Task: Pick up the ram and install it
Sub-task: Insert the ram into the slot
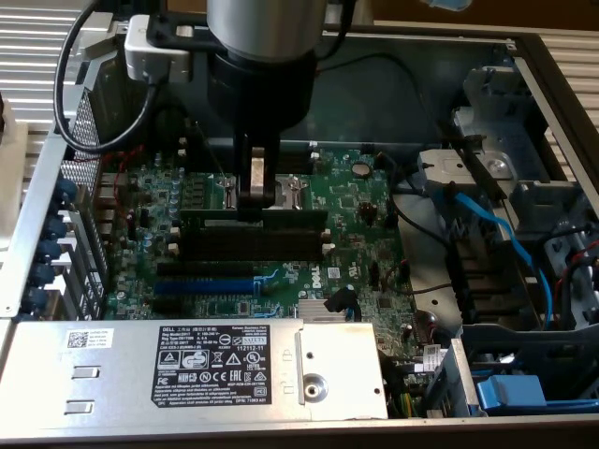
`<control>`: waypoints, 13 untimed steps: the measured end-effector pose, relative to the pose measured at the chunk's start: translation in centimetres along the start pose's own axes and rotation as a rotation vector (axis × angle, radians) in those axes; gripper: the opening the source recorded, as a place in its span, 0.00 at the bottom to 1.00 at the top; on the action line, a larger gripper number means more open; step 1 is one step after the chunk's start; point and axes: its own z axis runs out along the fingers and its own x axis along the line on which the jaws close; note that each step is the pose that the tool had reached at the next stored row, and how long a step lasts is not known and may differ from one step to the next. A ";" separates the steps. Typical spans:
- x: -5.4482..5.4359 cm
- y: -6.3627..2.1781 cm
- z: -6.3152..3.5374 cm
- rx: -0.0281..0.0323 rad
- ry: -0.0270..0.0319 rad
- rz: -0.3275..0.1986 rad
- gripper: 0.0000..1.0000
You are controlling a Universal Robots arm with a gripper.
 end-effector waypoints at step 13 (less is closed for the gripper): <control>0.2 0.05 0.41 0.0002 -0.0002 0.000 0.12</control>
